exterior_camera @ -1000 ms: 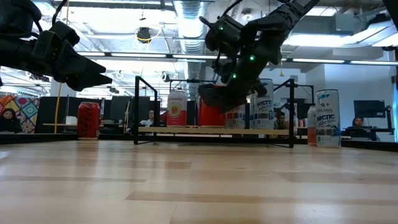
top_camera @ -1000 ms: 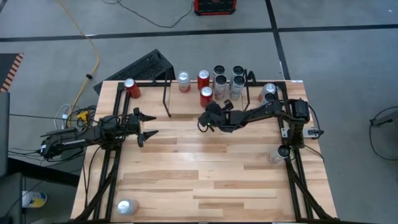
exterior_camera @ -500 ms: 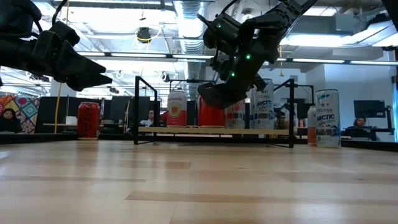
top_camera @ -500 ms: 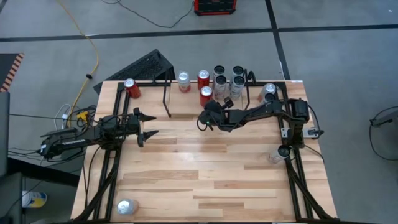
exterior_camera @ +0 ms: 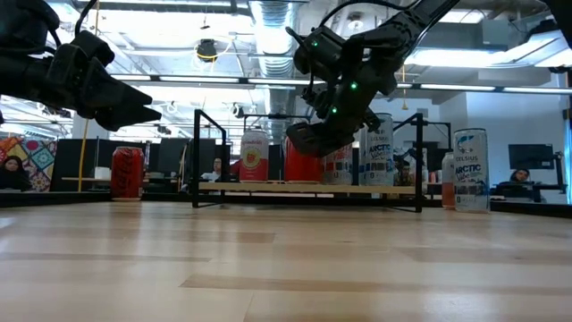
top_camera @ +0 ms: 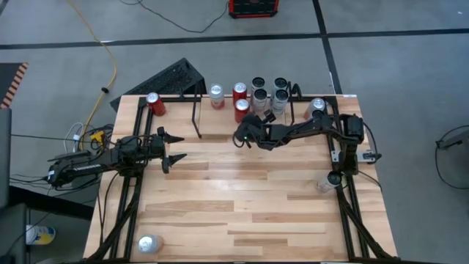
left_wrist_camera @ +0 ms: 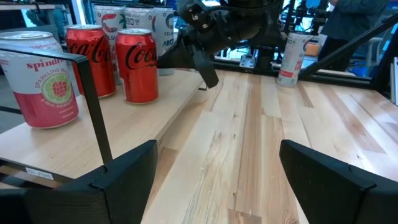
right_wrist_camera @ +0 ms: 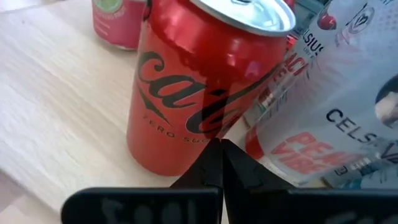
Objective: Place canned beverage on shelf
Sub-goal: Put the bottom red black soda can on the shelf aligned with the other red black soda can
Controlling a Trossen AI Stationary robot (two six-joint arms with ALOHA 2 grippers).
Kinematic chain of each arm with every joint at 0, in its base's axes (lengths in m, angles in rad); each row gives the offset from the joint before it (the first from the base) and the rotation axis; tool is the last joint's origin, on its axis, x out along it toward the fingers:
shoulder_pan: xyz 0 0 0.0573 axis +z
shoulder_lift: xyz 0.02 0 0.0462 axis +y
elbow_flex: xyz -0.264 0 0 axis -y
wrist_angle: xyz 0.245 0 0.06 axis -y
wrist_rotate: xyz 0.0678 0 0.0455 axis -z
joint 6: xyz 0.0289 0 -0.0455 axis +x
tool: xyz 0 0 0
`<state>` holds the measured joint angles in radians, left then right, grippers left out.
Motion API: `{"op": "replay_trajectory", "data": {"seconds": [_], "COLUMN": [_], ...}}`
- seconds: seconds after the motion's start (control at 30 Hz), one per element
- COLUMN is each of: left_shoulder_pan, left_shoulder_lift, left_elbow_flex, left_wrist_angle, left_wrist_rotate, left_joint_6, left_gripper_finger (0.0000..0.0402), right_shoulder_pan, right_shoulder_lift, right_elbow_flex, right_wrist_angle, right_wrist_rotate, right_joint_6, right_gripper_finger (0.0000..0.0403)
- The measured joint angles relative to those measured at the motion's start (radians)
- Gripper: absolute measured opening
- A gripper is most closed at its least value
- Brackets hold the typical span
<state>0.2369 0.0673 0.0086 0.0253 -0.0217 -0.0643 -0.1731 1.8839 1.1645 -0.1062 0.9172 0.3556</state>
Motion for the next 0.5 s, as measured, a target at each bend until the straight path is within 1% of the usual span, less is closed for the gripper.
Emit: {"op": "replay_trajectory", "data": {"seconds": [0.1, 0.23, 0.4, 0.5], "left_shoulder_pan": [0.000, 0.000, 0.000, 0.000], "left_shoulder_lift": [0.000, 0.000, 0.000, 0.000], "left_elbow_flex": [0.000, 0.000, 0.000, 0.000], "left_wrist_angle": [0.000, 0.000, 0.000, 0.000], "left_wrist_rotate": [0.000, 0.000, 0.000, 0.000], "left_joint_6": [0.000, 0.000, 0.000, 0.000], "left_gripper_finger": [0.0323, 0.0323, 0.0323, 0.0323], "right_shoulder_pan": [-0.001, 0.002, 0.011, 0.027], "right_shoulder_lift": [0.000, 0.000, 0.000, 0.000], "right_elbow_flex": [0.000, 0.000, 0.000, 0.000], "right_wrist_angle": [0.045, 0.093, 0.090, 0.094], "right_wrist_rotate": [-0.030, -0.033, -0.071, -0.075], "right_joint_6": [-0.015, -0.025, -0.001, 0.009], "right_gripper_finger": [0.0020, 0.0020, 0.0020, 0.0020]}}
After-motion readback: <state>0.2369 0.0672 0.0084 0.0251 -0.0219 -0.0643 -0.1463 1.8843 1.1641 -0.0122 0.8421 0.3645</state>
